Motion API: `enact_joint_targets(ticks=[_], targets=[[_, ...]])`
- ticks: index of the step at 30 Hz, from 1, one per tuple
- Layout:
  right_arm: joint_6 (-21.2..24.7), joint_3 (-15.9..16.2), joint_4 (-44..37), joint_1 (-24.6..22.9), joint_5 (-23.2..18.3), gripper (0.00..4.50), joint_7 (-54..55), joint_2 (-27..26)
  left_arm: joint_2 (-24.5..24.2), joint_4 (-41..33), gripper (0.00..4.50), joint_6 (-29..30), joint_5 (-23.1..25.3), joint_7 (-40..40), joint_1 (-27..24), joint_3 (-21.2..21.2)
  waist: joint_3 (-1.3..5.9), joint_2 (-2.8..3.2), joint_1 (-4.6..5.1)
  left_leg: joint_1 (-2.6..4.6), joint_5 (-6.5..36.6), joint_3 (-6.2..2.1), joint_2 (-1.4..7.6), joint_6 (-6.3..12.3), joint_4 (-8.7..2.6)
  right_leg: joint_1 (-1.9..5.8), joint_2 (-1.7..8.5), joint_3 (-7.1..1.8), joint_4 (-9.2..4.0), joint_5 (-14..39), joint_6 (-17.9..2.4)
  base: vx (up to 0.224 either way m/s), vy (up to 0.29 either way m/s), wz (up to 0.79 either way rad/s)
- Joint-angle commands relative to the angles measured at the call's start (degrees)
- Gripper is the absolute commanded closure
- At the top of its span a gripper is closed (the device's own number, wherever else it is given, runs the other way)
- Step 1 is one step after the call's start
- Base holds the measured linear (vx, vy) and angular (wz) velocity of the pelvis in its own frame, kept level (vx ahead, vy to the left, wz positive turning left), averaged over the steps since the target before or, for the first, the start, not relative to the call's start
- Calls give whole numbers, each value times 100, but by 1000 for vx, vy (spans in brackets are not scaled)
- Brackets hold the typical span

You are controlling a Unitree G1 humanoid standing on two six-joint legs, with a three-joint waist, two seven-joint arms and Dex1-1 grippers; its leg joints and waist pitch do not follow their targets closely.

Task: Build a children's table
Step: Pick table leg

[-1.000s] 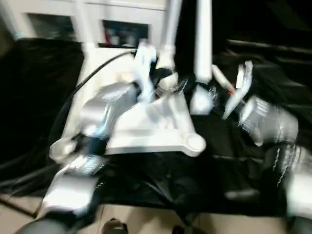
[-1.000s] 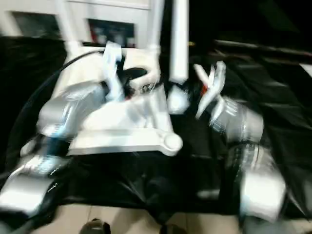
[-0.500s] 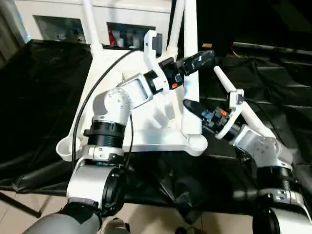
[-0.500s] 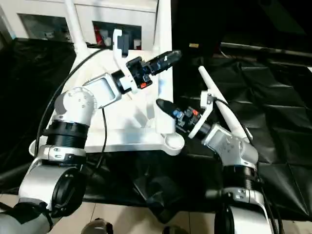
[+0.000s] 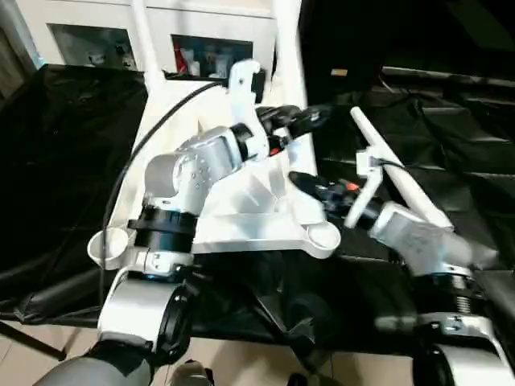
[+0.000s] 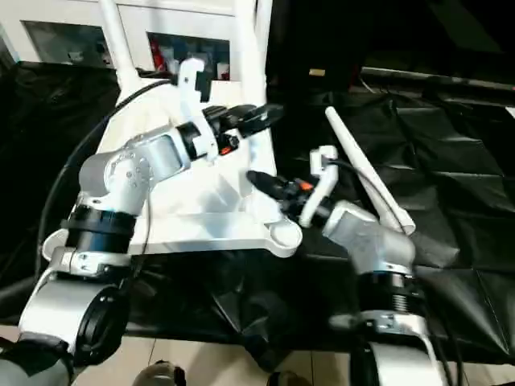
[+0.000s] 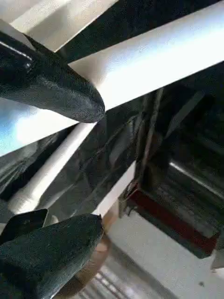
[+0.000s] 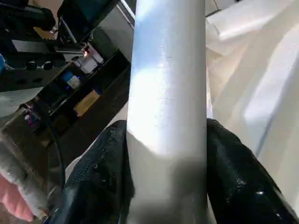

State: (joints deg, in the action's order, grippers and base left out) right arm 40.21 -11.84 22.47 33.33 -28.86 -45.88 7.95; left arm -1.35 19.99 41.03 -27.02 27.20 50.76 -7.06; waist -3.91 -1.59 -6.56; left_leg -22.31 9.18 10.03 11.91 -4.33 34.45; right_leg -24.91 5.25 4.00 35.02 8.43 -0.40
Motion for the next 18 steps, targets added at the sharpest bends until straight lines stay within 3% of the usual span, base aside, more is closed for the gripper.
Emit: enact_joint_targets(ticks=[1,3,6,10,13,14,15,18], targets=[[-442,-91,-391,309,-61,259,93,15,-1,182,80,131,59,-279,-137,-103,493,-55,-6,73,977,26,40,64,-372,410,240,-166,-424,1534,-933,0,0,0],[-860,-302,-136,436,96,259,574,6,19,152,54,148,-137,-387,-115,-397,490,-50,2,84,1021,31,37,20,-372,388,238,-169,-428,1618,-902,0,0,0],[-988,-434,-119,462,75,259,717,9,13,78,48,225,-246,-387,-153,-461,494,-58,13,94,1057,38,20,33,-371,389,208,-167,-440,1695,-814,0,0,0],[-1066,-560,-196,448,-30,259,810,-62,77,82,2,272,-362,-508,-151,-600,508,-58,11,82,945,33,29,108,-372,407,206,-167,-405,1345,-928,0,0,0],[-929,-331,-401,327,-19,259,597,-61,127,88,1,263,-511,-477,-117,-695,505,-54,16,74,923,40,22,159,-365,410,210,-168,-408,1326,-960,0,0,0],[-874,71,-546,152,119,259,396,-33,241,-33,0,381,-837,-381,-64,-861,503,-62,6,70,929,43,22,160,-360,421,211,-167,-407,1326,-959,0,0,0],[-874,71,-546,152,119,259,396,-33,241,-33,0,381,-837,-381,-64,-861,502,-64,3,69,934,42,29,162,-362,424,215,-169,-408,1309,-968,0,0,0],[-930,585,-698,-46,374,259,185,3,355,-186,0,674,-1234,-346,-2,-1050,490,-74,21,61,1051,34,36,117,-371,414,228,-163,-432,1556,-957,0,0,0]])
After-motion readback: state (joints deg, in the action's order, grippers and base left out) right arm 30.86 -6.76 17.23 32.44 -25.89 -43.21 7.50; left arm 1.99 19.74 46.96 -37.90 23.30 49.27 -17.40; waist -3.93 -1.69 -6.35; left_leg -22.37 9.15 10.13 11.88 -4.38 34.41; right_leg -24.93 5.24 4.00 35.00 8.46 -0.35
